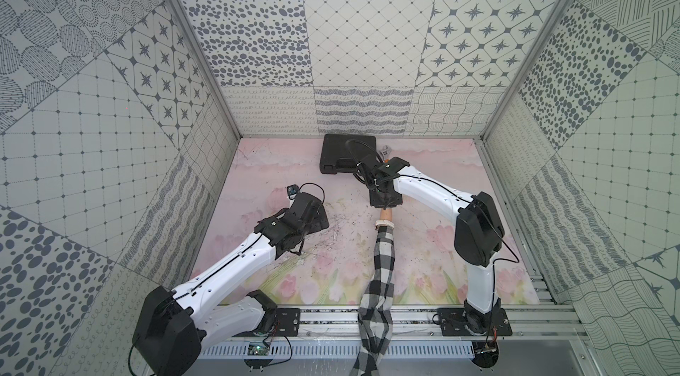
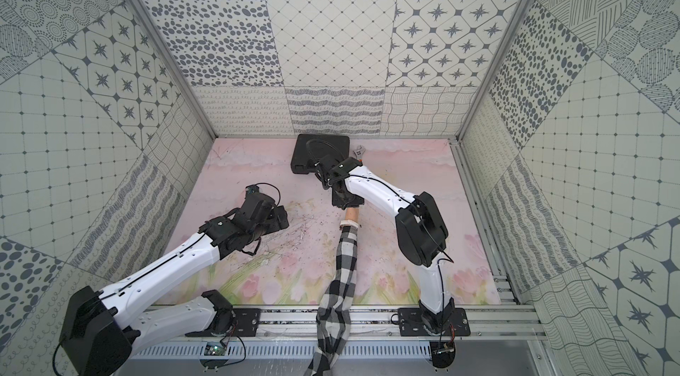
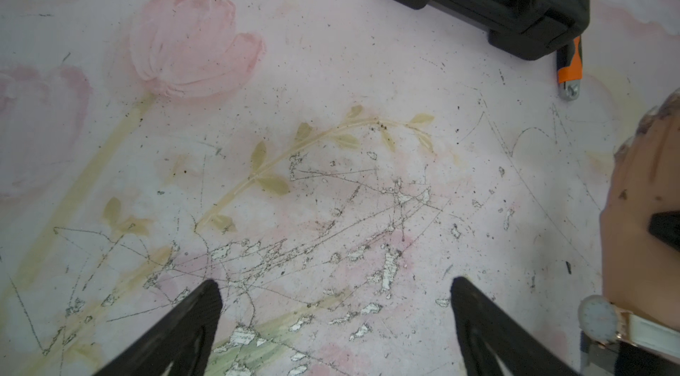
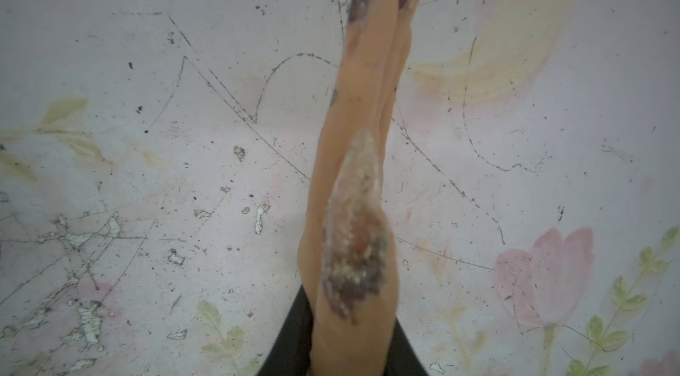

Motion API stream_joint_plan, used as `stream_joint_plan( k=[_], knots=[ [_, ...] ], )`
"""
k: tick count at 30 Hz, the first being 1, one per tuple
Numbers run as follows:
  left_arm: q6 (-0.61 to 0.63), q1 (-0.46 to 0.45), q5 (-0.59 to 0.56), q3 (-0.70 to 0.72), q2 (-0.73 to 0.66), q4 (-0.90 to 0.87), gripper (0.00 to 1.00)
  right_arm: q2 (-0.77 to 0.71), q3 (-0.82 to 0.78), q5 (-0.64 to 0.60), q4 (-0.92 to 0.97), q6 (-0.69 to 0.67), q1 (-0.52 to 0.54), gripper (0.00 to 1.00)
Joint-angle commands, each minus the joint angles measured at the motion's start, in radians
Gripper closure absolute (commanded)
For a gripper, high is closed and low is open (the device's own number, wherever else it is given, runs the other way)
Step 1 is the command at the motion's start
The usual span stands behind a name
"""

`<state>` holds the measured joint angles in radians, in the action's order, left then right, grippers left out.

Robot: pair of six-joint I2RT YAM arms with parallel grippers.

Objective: Take off the watch
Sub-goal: Adjust the hand at the center of the board.

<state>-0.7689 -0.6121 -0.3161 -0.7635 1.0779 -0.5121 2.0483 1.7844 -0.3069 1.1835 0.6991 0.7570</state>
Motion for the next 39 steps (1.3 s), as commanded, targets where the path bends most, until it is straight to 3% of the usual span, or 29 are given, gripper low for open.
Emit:
stream_joint_plan(
  k=[1,5,14,23,28,36,39],
  knots=[
    [-0.068,0.017,0.002,0.015,-0.029,-0.034,0.01,0.068,0.099,-0.036,0.127,-0.002,0.034,0.88],
    [-0.088,0.02,0.002,0.035,-0.062,-0.038,0.01,0.174,0.225,-0.062,0.192,-0.001,0.065,0.85],
    [-0.092,0.022,0.002,0.033,-0.094,-0.073,0.01,0.303,0.403,-0.005,0.225,0.007,0.108,0.46],
    [-0.074,0.023,0.02,0.001,-0.077,-0.097,0.01,0.281,0.375,0.166,0.064,0.043,0.134,0.36],
    [-0.024,0.025,0.053,-0.033,-0.052,-0.105,0.01,0.115,0.18,0.196,-0.094,0.046,0.113,0.32],
    [0.035,0.027,0.165,-0.048,-0.04,-0.054,0.02,-0.349,-0.515,0.451,-0.65,0.13,-0.065,0.29],
    [0.018,0.028,0.252,-0.041,-0.01,0.003,0.01,-0.453,-0.684,0.533,-0.777,0.145,-0.122,0.29]
  ],
)
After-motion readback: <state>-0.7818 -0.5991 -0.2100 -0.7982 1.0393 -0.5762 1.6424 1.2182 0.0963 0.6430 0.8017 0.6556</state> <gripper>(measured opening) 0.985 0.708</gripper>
